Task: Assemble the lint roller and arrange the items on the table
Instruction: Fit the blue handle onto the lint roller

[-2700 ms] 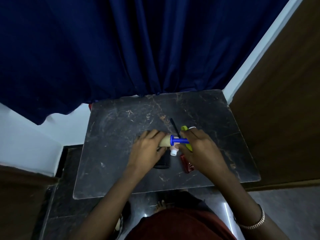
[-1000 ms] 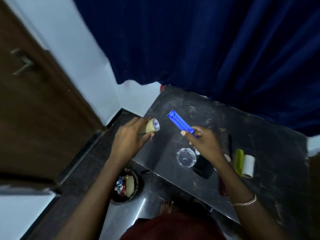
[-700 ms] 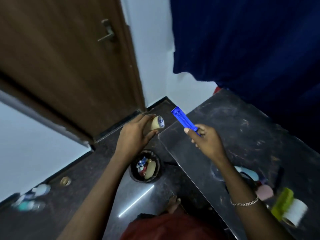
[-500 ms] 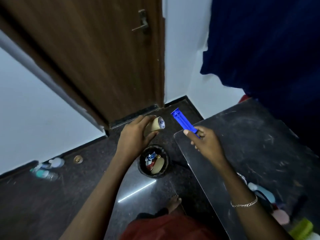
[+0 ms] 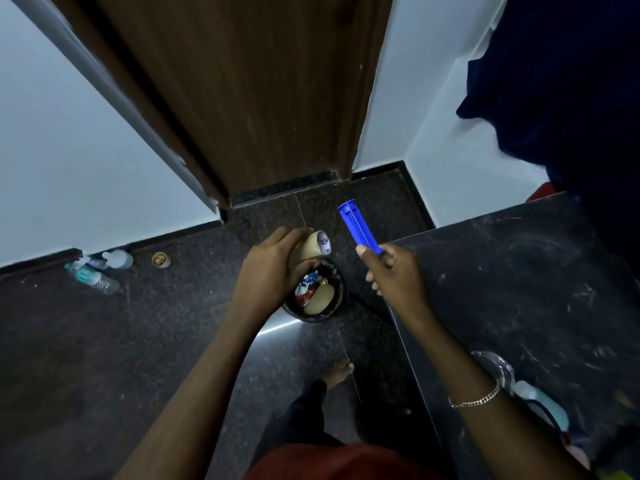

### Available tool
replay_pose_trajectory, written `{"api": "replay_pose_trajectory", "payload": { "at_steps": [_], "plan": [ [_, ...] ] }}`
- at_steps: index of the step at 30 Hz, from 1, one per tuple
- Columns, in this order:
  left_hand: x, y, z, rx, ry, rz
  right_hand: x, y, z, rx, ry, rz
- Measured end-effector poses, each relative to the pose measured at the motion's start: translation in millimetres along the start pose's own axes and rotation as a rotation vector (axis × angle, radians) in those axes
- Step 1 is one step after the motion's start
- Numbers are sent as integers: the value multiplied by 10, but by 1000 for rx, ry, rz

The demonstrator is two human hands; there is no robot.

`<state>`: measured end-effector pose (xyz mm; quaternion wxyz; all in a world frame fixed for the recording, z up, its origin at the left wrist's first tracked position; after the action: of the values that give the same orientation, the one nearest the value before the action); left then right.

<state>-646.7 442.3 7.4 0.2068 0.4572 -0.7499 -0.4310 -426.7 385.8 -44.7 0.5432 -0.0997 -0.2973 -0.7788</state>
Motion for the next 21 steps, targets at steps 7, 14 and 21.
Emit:
{"api": "replay_pose_trajectory", "payload": {
  "at_steps": [7, 14, 21],
  "plan": [
    [117, -948, 914, 12, 142, 66, -506, -833, -860, 36, -160, 50],
    [319, -2280, 2093, 197, 421, 98, -1256, -1531, -1909, 192, -269, -63],
    [403, -3367, 2707, 232, 531, 138, -1779, -1939, -2619, 269, -314, -103]
  ]
}}
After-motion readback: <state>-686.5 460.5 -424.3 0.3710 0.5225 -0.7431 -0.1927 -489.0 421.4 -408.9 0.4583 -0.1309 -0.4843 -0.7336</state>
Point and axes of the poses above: each hand's wrist, its own x-axis away from the middle knuckle, its own y-axis out of the back of the hand, z = x × y, the point moved 6 cm from there along -x, towards the middle knuckle, and after that the axes turned 10 degrees about -y, right-handed, at the moved point
